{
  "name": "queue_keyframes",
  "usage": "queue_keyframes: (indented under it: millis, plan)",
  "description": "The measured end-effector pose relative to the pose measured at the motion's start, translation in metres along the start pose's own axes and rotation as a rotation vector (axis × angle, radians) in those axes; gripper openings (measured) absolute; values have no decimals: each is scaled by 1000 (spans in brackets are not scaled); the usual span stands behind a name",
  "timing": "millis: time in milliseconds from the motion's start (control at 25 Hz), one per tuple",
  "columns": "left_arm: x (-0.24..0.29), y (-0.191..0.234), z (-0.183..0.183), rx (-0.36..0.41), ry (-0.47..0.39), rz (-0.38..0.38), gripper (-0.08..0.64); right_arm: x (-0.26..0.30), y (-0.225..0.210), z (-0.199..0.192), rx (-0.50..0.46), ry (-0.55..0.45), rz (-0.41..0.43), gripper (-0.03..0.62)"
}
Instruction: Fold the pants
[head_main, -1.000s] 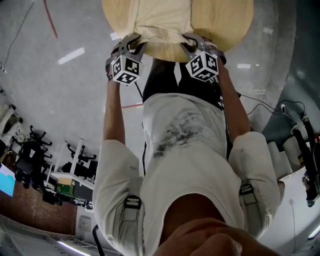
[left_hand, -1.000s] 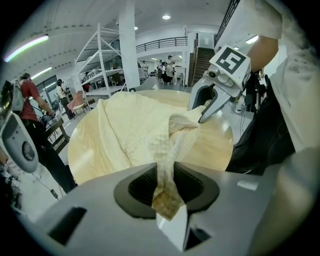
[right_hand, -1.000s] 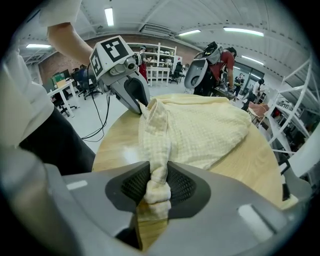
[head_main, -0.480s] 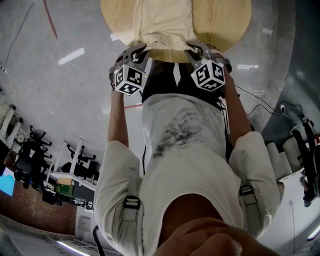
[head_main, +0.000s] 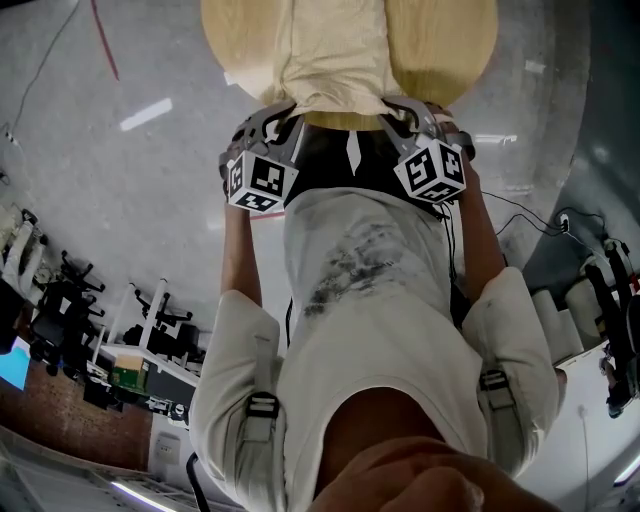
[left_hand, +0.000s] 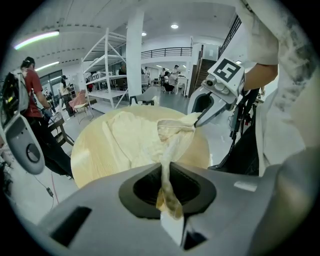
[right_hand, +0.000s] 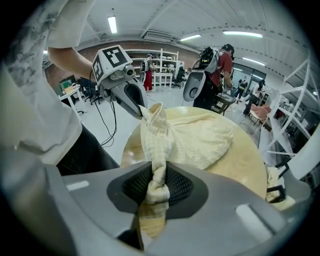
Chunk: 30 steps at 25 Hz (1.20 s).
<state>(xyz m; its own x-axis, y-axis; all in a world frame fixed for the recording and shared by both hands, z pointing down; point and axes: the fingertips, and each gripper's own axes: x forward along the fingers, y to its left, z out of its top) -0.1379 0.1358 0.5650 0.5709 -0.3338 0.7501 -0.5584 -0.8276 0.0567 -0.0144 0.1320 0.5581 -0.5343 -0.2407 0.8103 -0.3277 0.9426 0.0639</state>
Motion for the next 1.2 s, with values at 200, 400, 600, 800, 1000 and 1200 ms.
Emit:
queue_keyframes:
  millis: [200, 400, 600, 800, 1000, 1200]
  plan:
    - [-10, 8, 32, 11, -39, 30, 49, -20, -18, 9, 1, -28, -22, 75]
    - [-15, 23, 57, 17, -81, 63, 49, -29, -39, 19, 19, -61, -52, 75]
    - [-12, 37, 80, 11, -117, 91, 49, -37, -65, 25, 35, -87, -95, 75]
    - [-10, 58, 87, -13, -141, 121, 49, -32, -86, 37, 52, -108, -131, 75]
    - [-2, 80, 99, -34, -162, 151, 49, -27, -111, 44, 80, -124, -163, 75]
    - [4, 98, 113, -55, -181, 177, 49, -26, -134, 49, 113, -142, -194, 77]
